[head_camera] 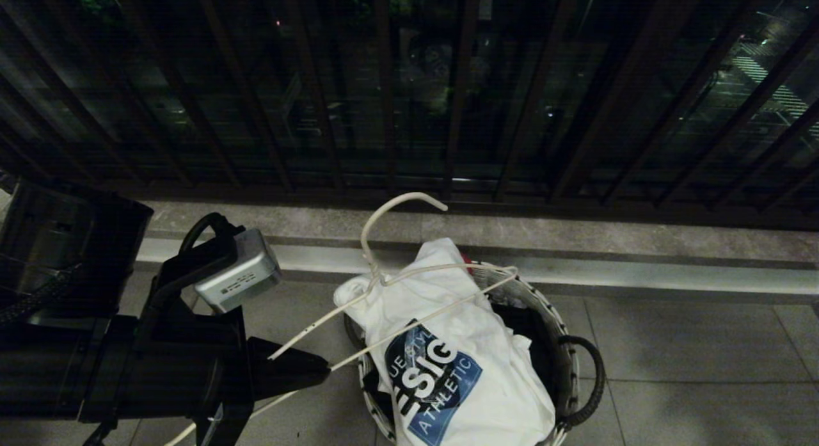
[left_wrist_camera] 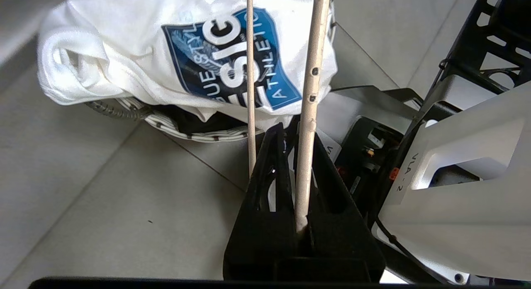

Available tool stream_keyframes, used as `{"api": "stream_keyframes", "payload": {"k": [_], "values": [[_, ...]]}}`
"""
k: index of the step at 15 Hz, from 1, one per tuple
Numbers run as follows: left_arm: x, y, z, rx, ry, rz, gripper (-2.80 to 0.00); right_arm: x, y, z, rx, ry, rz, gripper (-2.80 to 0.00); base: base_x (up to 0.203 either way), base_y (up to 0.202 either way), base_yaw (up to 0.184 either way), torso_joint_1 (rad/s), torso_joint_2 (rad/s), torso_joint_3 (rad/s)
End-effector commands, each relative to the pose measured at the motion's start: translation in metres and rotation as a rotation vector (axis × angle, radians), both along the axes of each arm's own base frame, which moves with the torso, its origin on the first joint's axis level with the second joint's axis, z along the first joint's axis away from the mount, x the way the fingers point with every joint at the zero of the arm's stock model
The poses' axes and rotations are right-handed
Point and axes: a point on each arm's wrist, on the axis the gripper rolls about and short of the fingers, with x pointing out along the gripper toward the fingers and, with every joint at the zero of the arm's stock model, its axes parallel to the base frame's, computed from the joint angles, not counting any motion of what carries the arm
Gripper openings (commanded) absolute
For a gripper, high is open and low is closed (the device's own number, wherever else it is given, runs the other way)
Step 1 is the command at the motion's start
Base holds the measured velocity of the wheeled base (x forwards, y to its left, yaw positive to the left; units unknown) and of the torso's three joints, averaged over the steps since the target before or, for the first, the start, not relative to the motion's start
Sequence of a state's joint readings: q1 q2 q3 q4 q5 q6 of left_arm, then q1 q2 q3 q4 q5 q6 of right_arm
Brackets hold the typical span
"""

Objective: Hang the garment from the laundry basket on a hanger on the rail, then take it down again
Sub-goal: Pick up clothes from the basket

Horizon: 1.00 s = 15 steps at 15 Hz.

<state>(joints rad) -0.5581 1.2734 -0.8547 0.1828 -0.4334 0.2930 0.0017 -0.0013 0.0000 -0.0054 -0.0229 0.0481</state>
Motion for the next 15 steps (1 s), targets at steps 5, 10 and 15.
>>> {"api": "stream_keyframes", "payload": {"k": [5,10,15], "values": [[0.003,-0.001,-0.002,0.003,0.007,-0.001,-2.8,0.0,0.0,0.0,-0.002,0.001,0.001,-2.8,0.0,0.0,0.0,0.0,0.01,-0.117],[-0.005,0.007,0.01,-0.058,-0.019,0.049,-2.8,0.0,0.0,0.0,-0.002,0.005,0.0,-2.8,0.0,0.0,0.0,0.0,0.0,-0.006],[-0.012,0.044,0.015,-0.095,-0.053,0.238,-2.8,0.0,0.0,0.0,-0.005,0.011,-0.001,-2.8,0.0,0.0,0.0,0.0,0.0,0.0]]}}
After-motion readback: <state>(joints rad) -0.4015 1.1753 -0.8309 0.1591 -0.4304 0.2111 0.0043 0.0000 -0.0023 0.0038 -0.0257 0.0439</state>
